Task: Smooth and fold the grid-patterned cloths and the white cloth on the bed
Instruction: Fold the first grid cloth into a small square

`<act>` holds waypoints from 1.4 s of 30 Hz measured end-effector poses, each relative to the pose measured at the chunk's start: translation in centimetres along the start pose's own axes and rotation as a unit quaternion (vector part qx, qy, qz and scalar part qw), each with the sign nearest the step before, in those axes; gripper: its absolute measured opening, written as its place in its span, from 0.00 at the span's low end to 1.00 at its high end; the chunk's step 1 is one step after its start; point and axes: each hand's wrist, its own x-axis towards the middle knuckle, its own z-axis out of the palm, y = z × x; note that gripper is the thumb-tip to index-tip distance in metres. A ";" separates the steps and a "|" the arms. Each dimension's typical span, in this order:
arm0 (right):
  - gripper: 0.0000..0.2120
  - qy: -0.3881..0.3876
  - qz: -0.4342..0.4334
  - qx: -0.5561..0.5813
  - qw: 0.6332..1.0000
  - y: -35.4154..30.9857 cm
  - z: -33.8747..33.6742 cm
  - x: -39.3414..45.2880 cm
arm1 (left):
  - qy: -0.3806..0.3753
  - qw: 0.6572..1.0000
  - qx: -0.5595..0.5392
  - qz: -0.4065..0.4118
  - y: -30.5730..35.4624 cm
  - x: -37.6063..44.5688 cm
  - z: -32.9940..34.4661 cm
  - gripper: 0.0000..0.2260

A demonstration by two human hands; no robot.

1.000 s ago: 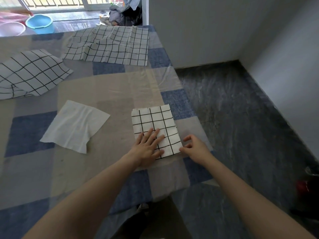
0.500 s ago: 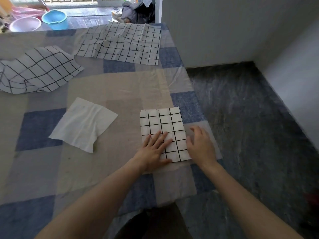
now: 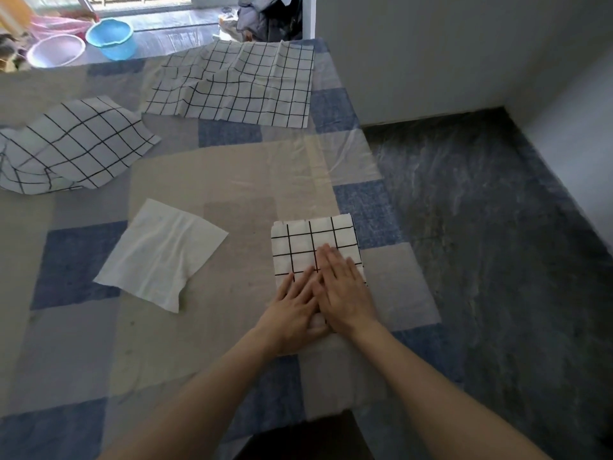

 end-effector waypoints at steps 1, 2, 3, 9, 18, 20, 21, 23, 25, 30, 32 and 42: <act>0.32 -0.001 0.006 -0.013 1.000 0.6 -0.1 -0.2 | 0.004 1.000 0.002 0.002 -0.1 -0.1 -0.1 0.35; 0.32 0.003 0.022 -0.020 1.000 1.2 -0.1 -0.4 | 0.009 1.000 0.009 0.005 -0.3 -0.4 -0.1 0.34; 0.32 0.012 0.043 -0.025 0.999 1.8 -0.2 -0.6 | 0.018 1.000 0.016 0.006 -0.7 -0.7 -0.1 0.32; 0.31 0.032 0.092 -0.045 0.994 2.4 0.0 -0.8 | 0.088 0.985 -0.044 -0.142 -1.7 -1.5 -1.0 0.29; 0.36 0.004 0.094 -0.068 0.993 2.4 0.0 -0.8 | 0.064 0.990 -0.101 -0.080 1.9 7.5 -1.9 0.26; 0.32 0.015 0.103 -0.061 0.993 2.3 -0.1 -0.8 | 0.083 0.994 -0.039 -0.056 -0.6 7.9 -1.7 0.25; 0.31 0.017 0.106 -0.062 0.992 2.2 -0.2 -0.8 | 0.092 0.994 -0.016 -0.053 -2.0 7.9 -1.7 0.24; 0.31 0.019 0.113 -0.051 0.992 2.2 -0.2 -0.8 | 0.099 0.992 -0.005 -0.082 -4.5 7.8 -2.1 0.24; 0.30 0.017 0.115 -0.034 0.993 2.4 -0.4 -0.7 | 0.103 0.988 -0.010 -0.117 -5.7 7.6 -2.5 0.25; 0.30 0.014 0.141 0.009 0.990 2.8 -1.1 -0.1 | 0.096 0.988 -0.008 -0.122 -5.6 7.6 -2.6 0.25; 0.30 0.051 0.172 0.044 0.983 2.5 -1.6 1.2 | 0.097 0.987 -0.008 -0.124 -5.7 7.6 -2.5 0.25; 0.28 -0.038 0.005 0.003 0.999 1.7 -1.5 7.0 | 0.101 0.989 0.000 -0.108 -5.9 7.6 -2.6 0.26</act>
